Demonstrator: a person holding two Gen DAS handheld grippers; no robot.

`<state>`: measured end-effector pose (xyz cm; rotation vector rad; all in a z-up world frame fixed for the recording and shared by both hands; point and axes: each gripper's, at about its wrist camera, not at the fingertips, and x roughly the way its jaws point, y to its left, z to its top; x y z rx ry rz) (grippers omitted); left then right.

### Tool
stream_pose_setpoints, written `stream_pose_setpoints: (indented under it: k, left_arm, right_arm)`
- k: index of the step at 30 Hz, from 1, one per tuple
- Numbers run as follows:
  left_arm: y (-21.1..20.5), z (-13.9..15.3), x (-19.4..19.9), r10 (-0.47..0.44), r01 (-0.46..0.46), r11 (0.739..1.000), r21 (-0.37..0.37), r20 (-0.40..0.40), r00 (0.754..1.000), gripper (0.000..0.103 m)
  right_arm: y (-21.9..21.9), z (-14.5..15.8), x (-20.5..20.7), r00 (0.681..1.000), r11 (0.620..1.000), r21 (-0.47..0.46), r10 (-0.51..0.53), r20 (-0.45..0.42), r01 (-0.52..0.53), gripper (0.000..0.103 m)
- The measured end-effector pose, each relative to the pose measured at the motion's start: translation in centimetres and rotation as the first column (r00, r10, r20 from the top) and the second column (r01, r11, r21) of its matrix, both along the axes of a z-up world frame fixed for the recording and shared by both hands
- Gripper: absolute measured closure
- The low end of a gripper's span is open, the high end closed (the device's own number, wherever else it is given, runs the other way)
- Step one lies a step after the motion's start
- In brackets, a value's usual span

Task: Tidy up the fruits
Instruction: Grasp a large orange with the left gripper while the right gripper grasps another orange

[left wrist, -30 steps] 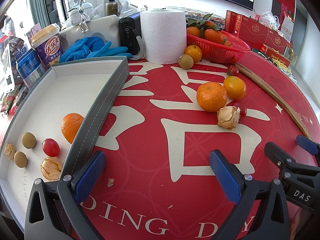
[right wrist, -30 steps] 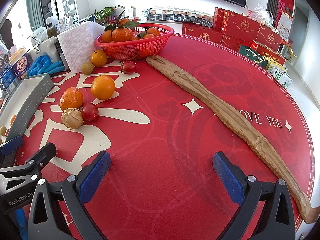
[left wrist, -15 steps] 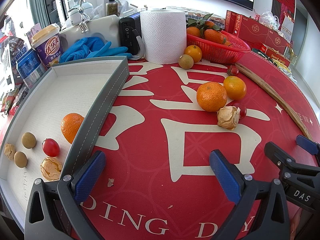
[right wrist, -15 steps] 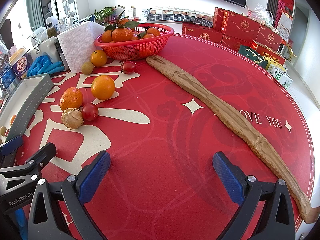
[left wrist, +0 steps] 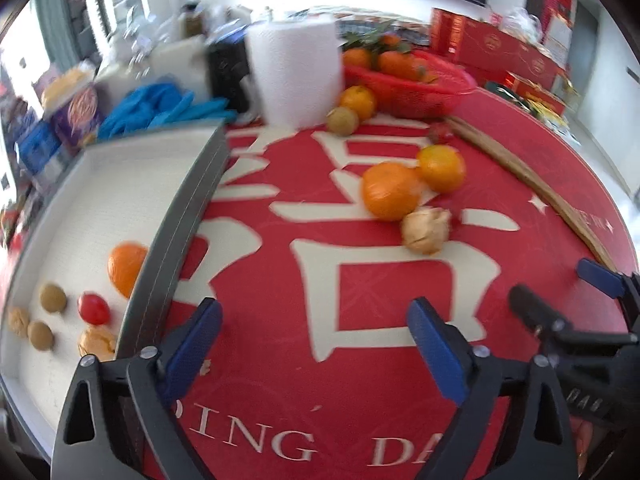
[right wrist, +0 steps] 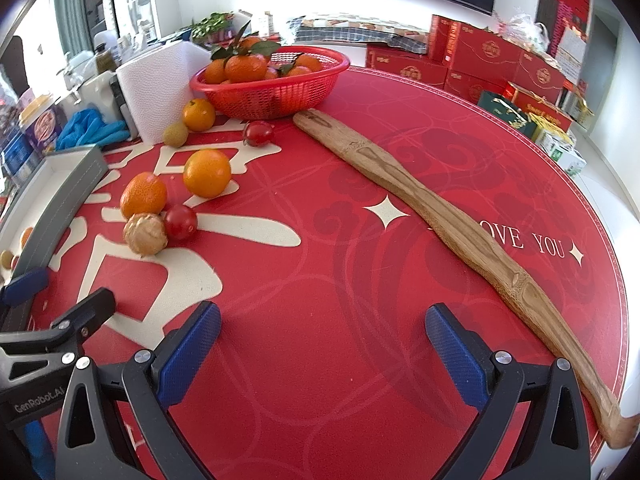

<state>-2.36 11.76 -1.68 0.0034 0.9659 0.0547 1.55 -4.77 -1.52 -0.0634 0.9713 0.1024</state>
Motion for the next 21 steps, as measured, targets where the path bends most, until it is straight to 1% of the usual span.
stream_pose_setpoints:
  k: [1, 4, 5, 6, 7, 8, 10, 11, 13, 16, 17, 18, 20, 21]
  left_arm:
    - [-0.3, 0.4, 0.0, -0.013, 0.013, 1.000, 0.008, 0.012, 1.000, 0.009]
    - [-1.1, 1.6, 0.9, -0.043, 0.042, 0.999, 0.017, 0.038, 0.998, 0.012]
    - [-1.1, 1.8, 1.6, -0.043, 0.043, 0.999, 0.011, 0.038, 0.998, 0.014]
    - [-1.1, 1.8, 2.2, -0.039, 0.039, 0.999, -0.002, 0.030, 0.999, 0.018]
    - [-0.9, 1.8, 2.9, -0.033, 0.033, 0.999, -0.026, 0.016, 0.999, 0.021]
    - [-0.7, 1.8, 3.7, -0.027, 0.027, 0.997, -0.069, -0.001, 1.000, 0.023]
    - [-0.3, 1.9, 5.0, -0.012, 0.009, 0.990, -0.141, -0.021, 1.000, 0.023]
    - [-0.3, 1.9, 5.4, -0.006, 0.003, 0.989, -0.150, -0.020, 1.000, 0.023]
    - [-0.5, 1.8, 6.4, -0.004, 0.001, 0.990, -0.143, -0.024, 1.000, 0.023]
    - [-1.0, 1.0, 7.7, -0.015, 0.006, 0.991, -0.137, -0.065, 0.998, 0.023]
    - [-1.0, 0.9, 7.9, -0.005, -0.003, 0.991, -0.133, -0.059, 0.998, 0.023]
    - [-1.0, 0.9, 8.1, 0.000, -0.009, 0.992, -0.129, -0.068, 0.998, 0.029]
    - [-1.0, 0.6, 8.3, -0.013, -0.002, 0.989, -0.146, -0.101, 0.995, 0.041]
    - [-1.2, 0.7, 8.2, -0.020, 0.008, 0.992, -0.126, -0.098, 0.995, 0.050]
  right_arm:
    - [-0.3, 0.0, -0.4, 0.999, 0.999, 0.001, 0.032, -0.002, -0.032, 0.000]
    - [-1.3, -0.1, -1.3, 0.997, 0.997, 0.004, 0.079, 0.000, -0.079, 0.000]
    - [-1.6, -0.1, -1.4, 0.996, 0.996, 0.005, 0.089, 0.002, -0.089, 0.000]
    - [-1.7, -0.1, -1.5, 0.995, 0.995, 0.006, 0.096, 0.002, -0.096, 0.000]
    - [-1.7, -0.1, -1.6, 0.995, 0.995, 0.007, 0.099, 0.003, -0.099, 0.000]
    - [-1.7, -0.2, -1.6, 0.995, 0.995, 0.006, 0.096, 0.005, -0.096, 0.000]
    - [-1.7, -0.2, -1.5, 0.996, 0.996, 0.005, 0.093, 0.006, -0.093, 0.000]
    - [-1.6, -0.2, -1.5, 0.996, 0.996, 0.006, 0.092, 0.006, -0.092, 0.000]
    - [-1.6, -0.2, -1.5, 0.996, 0.996, 0.005, 0.093, 0.006, -0.093, 0.000]
    - [-1.6, -0.2, -1.5, 0.996, 0.996, 0.006, 0.093, 0.006, -0.093, 0.000]
    - [-1.6, -0.2, -1.5, 0.996, 0.996, 0.006, 0.092, 0.006, -0.092, 0.000]
    - [-1.6, -0.2, -1.5, 0.996, 0.996, 0.006, 0.092, 0.006, -0.092, 0.000]
    - [-1.6, -0.2, -1.5, 0.996, 0.996, 0.005, 0.092, 0.006, -0.092, 0.000]
    - [-1.6, -0.2, -1.5, 0.996, 0.996, 0.005, 0.092, 0.006, -0.092, 0.000]
